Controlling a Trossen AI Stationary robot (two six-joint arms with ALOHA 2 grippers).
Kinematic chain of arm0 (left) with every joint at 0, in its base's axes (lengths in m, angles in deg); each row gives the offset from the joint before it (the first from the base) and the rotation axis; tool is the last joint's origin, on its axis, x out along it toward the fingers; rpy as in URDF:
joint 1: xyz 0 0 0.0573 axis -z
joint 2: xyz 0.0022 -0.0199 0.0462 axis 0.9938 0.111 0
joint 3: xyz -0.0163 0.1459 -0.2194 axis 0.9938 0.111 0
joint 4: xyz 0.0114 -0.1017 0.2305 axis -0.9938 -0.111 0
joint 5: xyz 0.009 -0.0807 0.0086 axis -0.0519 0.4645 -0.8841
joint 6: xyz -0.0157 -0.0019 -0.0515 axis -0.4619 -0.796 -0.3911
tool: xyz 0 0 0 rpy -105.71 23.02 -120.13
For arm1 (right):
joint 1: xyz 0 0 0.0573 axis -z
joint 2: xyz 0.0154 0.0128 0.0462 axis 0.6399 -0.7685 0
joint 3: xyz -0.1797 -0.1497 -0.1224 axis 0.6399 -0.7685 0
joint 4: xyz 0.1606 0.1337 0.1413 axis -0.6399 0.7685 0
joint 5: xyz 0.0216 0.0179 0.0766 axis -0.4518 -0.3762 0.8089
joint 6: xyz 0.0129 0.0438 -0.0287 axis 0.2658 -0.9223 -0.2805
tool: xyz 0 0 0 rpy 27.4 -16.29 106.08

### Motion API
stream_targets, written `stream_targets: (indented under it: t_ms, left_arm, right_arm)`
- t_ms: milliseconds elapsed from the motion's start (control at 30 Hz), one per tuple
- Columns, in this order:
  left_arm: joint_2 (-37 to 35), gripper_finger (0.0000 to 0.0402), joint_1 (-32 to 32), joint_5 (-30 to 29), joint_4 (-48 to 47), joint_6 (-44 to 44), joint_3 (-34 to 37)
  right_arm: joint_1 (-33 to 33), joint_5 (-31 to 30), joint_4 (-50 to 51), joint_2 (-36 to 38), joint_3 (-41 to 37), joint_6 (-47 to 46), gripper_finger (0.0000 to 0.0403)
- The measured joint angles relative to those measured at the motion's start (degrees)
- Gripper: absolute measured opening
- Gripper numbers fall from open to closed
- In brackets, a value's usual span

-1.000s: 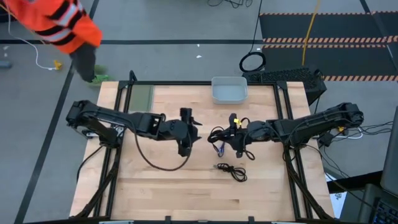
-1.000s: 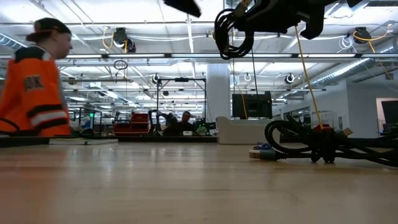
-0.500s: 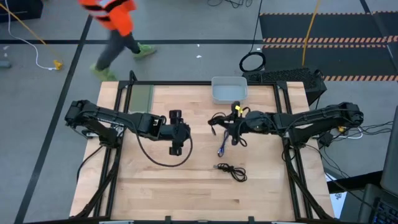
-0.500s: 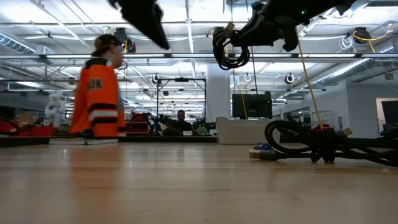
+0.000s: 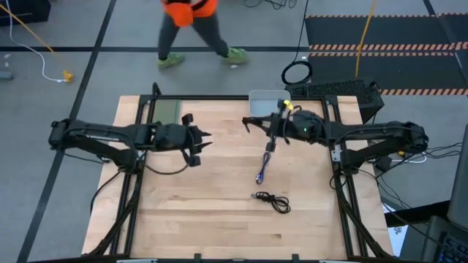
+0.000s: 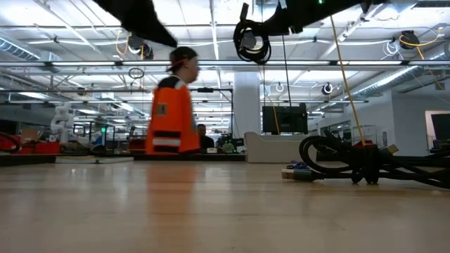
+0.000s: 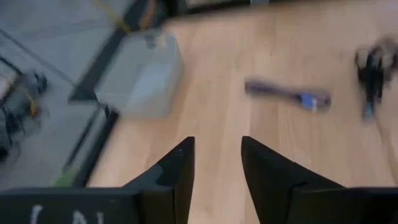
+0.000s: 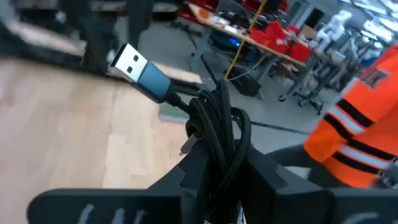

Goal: Pick and place USB-C Cables
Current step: Put the left black charger cable into the white bin

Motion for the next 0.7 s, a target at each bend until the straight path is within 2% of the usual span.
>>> stream_targets:
  t_ms: [133, 300, 600, 700]
  left_arm:
    - [-3.66, 0.0127, 0.00, 0.12, 3.27, 1.39, 2.34]
    - [-4.73, 0.0127, 0.04, 0.52, 4.96, 1.44, 2.90]
    - [-4.37, 0.0127, 0.04, 1.61, 6.80, 2.73, 2.99]
    - [-4.37, 0.0127, 0.00, 1.62, 7.66, 2.78, 2.99]
  right_arm:
    - [2.16, 4.65, 9.20, -0.09, 6.54, -3.73, 0.0059]
    - [6.32, 10.82, 23.42, -0.66, 16.38, -9.85, 0.0059]
    - [16.22, 21.61, 43.19, -4.33, 29.77, -6.84, 0.0059]
    - [18.84, 22.41, 47.84, -5.30, 32.61, -3.89, 0.0059]
